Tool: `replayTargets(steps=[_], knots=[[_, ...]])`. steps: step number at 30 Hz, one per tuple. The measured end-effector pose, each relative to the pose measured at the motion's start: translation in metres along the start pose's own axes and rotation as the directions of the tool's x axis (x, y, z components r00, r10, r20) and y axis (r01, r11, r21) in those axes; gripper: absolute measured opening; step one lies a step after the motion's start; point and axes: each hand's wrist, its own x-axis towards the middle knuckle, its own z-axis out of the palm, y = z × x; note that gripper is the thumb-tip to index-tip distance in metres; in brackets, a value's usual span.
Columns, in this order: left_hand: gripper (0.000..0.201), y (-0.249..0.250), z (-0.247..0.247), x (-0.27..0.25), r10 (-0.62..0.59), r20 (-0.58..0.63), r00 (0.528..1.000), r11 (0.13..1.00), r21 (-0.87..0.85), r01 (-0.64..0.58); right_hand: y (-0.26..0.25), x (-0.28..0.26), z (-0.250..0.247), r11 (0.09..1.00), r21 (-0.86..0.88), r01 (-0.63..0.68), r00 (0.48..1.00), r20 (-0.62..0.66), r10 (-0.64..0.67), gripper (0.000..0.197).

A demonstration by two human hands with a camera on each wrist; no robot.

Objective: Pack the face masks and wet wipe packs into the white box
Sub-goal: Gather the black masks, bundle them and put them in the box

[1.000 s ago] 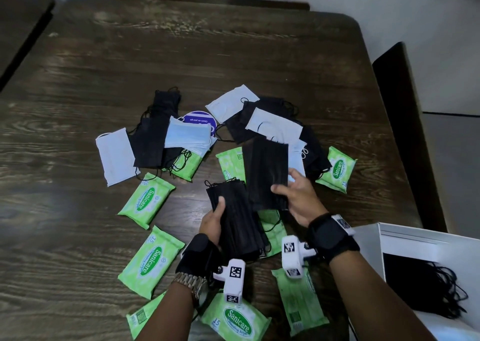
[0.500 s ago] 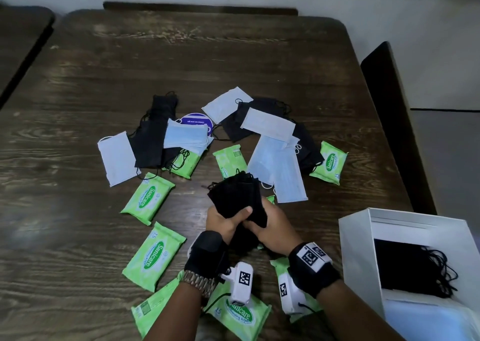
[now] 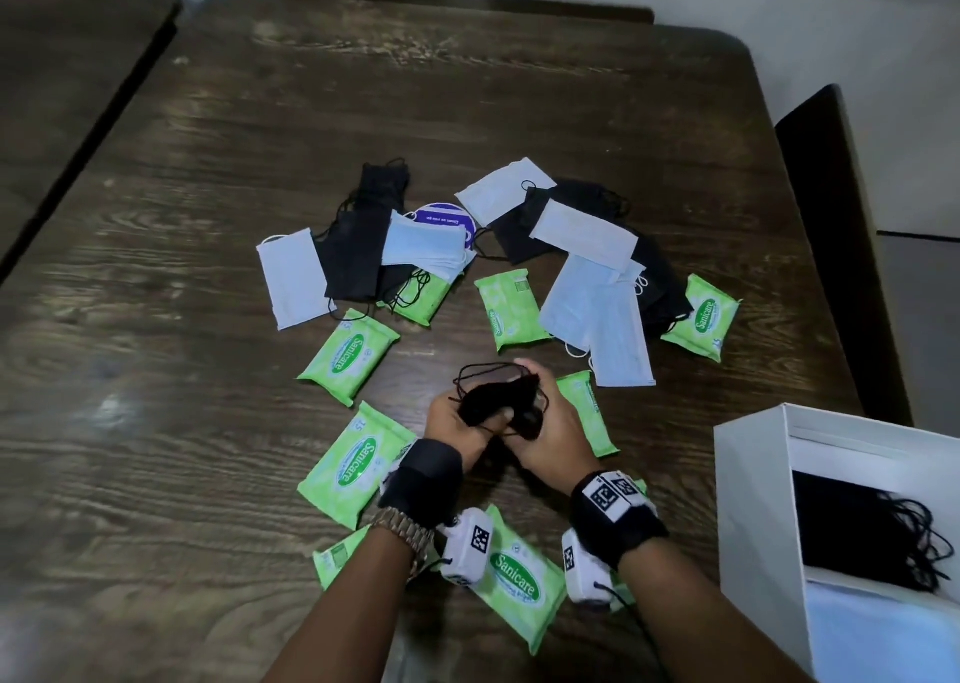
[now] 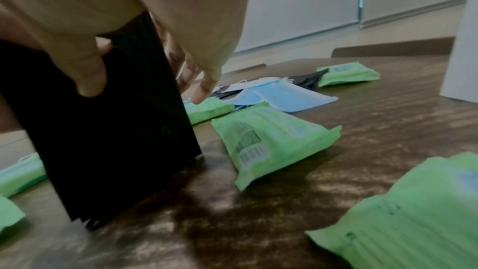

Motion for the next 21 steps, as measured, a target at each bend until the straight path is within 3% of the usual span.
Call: replayTargets(steps=[3, 5, 8, 10, 13, 15, 17, 19, 21], knots=[[0.018, -0.002, -0.004, 0.001, -0.021, -0.044, 0.999, 1.0, 0.009, 0.022, 0.002, 0.001, -0.002, 0.999, -0.045, -0.009, 0.998, -0.056, 0.007, 0.046], [0.019, 0.001, -0.001, -0.001, -0.019, -0.029, 0.999, 0.999, 0.031, 0.02, -0.001, 0.0, 0.0, 0.998, -0.054, 0.026, 0.998, -0.06, -0.03, 0.029], [0.02, 0.011, 0.004, -0.006, -0.004, -0.001, 1.0, 0.999, 0.038, 0.005, -0.003, -0.003, -0.002, 0.998, -0.042, 0.05, 0.996, -0.068, -0.052, 0.032], [0.015, 0.02, 0.004, -0.006, -0.06, -0.028, 0.998, 0.998, -0.004, 0.06, -0.004, -0.007, -0.01, 1.0, -0.019, -0.011, 0.999, -0.053, 0.01, 0.041], [0.01, 0.03, 0.006, -0.004, -0.229, -0.04, 0.973, 0.95, -0.225, 0.214, -0.003, -0.013, -0.032, 0.99, 0.032, -0.136, 0.99, -0.018, 0.137, 0.03], [0.005, 0.039, 0.016, -0.003, -0.261, 0.004, 0.965, 0.9, -0.362, 0.244, -0.006, -0.021, -0.052, 0.984, 0.094, -0.152, 0.986, -0.058, 0.158, 0.027], [0.008, 0.047, 0.029, -0.001, -0.233, 0.006, 0.972, 0.894, -0.391, 0.217, -0.012, -0.031, -0.075, 0.973, 0.144, -0.181, 0.969, -0.144, 0.201, 0.033], [0.016, 0.056, 0.044, 0.006, -0.1, -0.014, 0.995, 0.944, -0.318, 0.091, -0.018, -0.042, -0.106, 0.963, 0.182, -0.201, 0.941, -0.239, 0.242, 0.025], [0.035, 0.067, 0.062, 0.011, 0.025, 0.033, 0.999, 0.973, -0.228, -0.017, -0.026, -0.058, -0.141, 0.949, 0.248, -0.197, 0.896, -0.347, 0.276, 0.019]])
